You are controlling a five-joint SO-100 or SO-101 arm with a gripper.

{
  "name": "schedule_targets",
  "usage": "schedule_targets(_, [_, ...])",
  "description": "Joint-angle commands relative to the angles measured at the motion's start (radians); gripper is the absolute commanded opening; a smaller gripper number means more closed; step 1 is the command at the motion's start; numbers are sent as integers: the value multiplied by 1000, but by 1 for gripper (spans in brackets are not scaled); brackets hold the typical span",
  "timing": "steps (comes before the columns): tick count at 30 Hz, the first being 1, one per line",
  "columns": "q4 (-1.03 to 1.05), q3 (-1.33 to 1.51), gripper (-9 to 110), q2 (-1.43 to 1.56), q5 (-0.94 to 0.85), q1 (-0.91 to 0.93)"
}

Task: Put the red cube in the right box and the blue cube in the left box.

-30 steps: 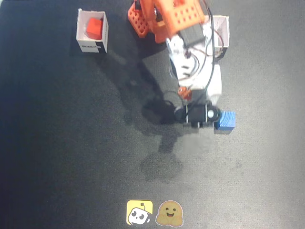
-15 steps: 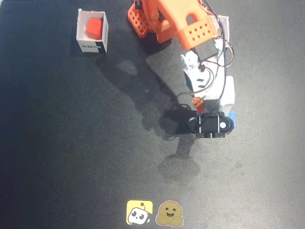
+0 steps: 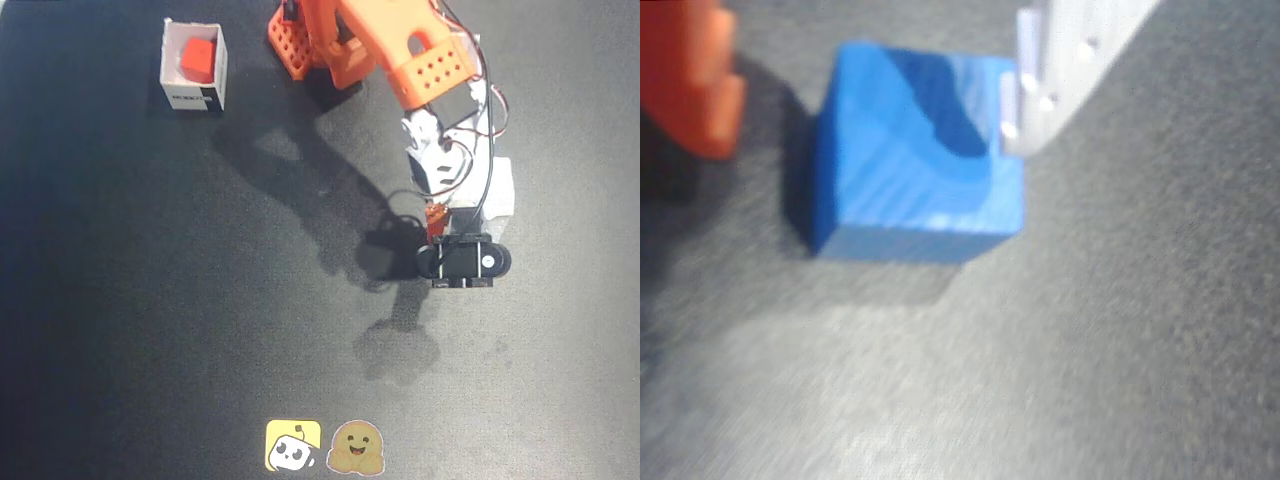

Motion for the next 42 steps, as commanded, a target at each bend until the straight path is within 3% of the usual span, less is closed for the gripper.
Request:
schedule_targets(1, [-14, -66, 22, -9, 29, -20])
schedule_targets(20, [-34, -114, 22, -120, 86, -60])
schedule_targets(42, [-67, -184, 22, -229, 35, -28])
